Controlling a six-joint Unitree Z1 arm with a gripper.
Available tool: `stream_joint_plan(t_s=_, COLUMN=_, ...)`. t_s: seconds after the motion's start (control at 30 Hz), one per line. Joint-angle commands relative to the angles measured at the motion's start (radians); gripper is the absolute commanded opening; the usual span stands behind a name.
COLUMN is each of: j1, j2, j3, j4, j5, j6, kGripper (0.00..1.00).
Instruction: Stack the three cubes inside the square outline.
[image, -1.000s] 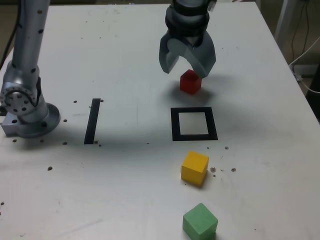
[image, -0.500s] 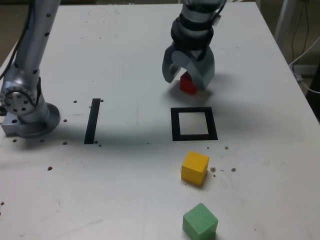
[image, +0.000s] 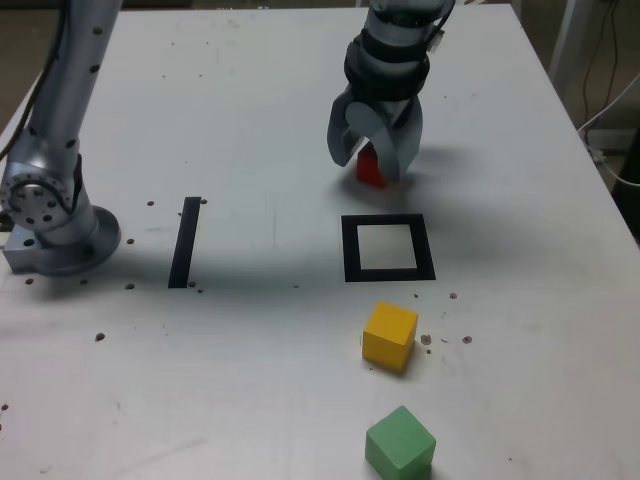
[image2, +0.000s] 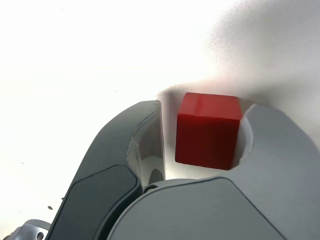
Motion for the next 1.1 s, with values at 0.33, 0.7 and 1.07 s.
stream_joint_plan(t_s=0.33, j1=-0.003, j2=-0.021, j3=-0.003, j4=0.003, j5=-0.007, j6=-0.007, kGripper=0.26)
stream_joint_plan(t_s=0.7, j1=-0.096, j2=-0.084, j3=-0.039, j4=0.097, j5=-0.017, j6=-0.160, kGripper=0.24)
stream_joint_plan(t_s=1.07, j1=-0.222, j2=-0.112, j3=-0.034, j4=0.116, j5=-0.126, j6=-0.471, kGripper=0.24)
